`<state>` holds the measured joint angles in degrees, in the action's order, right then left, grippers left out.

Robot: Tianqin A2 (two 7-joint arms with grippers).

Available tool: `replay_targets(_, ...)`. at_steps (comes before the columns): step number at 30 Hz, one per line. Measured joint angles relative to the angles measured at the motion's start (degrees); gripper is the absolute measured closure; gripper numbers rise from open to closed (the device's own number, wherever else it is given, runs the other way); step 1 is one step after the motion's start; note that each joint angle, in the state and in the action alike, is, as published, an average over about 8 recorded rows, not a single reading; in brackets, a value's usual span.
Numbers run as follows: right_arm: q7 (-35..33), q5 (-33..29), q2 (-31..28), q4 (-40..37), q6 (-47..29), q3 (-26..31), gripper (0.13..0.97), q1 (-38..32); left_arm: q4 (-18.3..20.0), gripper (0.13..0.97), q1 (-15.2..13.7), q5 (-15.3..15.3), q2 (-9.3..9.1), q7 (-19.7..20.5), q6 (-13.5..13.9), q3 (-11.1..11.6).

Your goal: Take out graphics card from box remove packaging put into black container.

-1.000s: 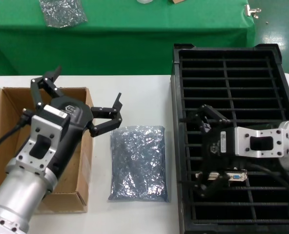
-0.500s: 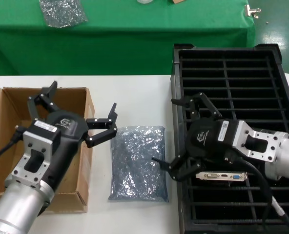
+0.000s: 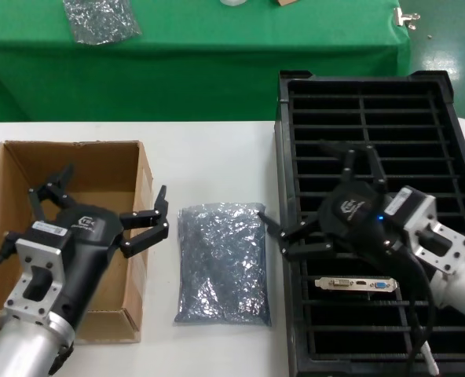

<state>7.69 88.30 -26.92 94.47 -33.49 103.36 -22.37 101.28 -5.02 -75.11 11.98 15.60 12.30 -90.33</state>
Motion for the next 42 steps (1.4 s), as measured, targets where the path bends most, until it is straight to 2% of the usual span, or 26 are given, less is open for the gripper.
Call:
replay_targets(25,-6.52,12.55,8.24,-2.37,28.35,-9.90,0.129,18.94,-8.14,0.132,4.26,-23.71,4.42,-13.21,-10.41,-1.14)
replay_targets(30,-7.00,13.47,8.83,-2.54,30.42,-10.62,0.129,20.32,-8.73,0.132,4.56,-25.45,4.74,-14.18,-11.17,-1.22)
replay_targets(42,-7.02,13.54,8.88,-2.55,30.57,-10.67,0.129,20.42,-8.77,0.132,4.58,-25.57,4.76,-14.24,-11.23,-1.23)
